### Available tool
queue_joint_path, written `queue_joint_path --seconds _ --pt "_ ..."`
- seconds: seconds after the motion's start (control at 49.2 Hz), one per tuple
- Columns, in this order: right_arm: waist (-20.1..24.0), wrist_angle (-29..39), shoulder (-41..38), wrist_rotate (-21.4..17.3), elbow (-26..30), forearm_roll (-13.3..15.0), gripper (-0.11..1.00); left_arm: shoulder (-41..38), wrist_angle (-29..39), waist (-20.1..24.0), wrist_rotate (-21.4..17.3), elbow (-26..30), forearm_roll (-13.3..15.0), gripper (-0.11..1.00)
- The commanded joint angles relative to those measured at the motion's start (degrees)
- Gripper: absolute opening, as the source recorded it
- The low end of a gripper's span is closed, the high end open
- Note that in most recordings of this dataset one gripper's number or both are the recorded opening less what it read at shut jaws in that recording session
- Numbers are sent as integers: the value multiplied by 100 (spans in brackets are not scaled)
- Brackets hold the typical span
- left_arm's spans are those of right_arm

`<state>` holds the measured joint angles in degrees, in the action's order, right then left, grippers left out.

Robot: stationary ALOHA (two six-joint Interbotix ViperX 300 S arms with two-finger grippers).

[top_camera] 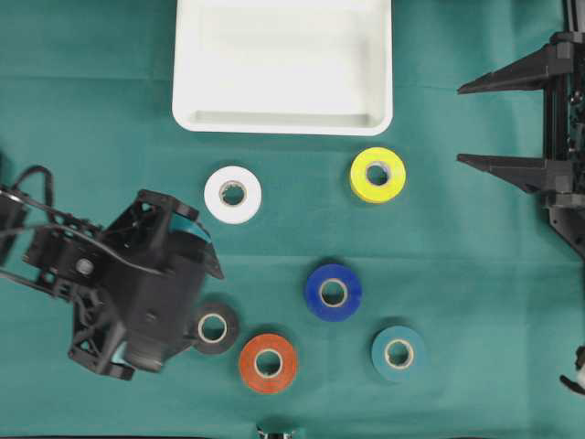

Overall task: Pick up the tape from a random location and place it into the white case.
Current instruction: 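Move the left gripper toward the black tape roll, then lower the left gripper over the black tape and close on it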

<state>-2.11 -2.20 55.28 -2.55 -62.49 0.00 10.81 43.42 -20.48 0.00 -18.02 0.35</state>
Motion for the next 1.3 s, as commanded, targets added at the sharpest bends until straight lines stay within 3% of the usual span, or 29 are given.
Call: queue_joint_path --seconds 0.0,0.142,0.305,0.976,1.281 --pt "0 9 -44 -9 158 -9 92 -123 563 44 -9 483 -35 98" --pt "-9 88 -44 -9 158 0 92 -378 1187 70 -18 888 -62 98" --pt "0 97 -44 -9 149 0 92 -457 1327 70 -26 1011 -79 98" --pt "0 132 -53 0 149 9 92 -439 1195 88 -53 949 -79 98" --pt "-9 132 -132 0 132 9 92 -519 756 88 -53 510 -79 98"
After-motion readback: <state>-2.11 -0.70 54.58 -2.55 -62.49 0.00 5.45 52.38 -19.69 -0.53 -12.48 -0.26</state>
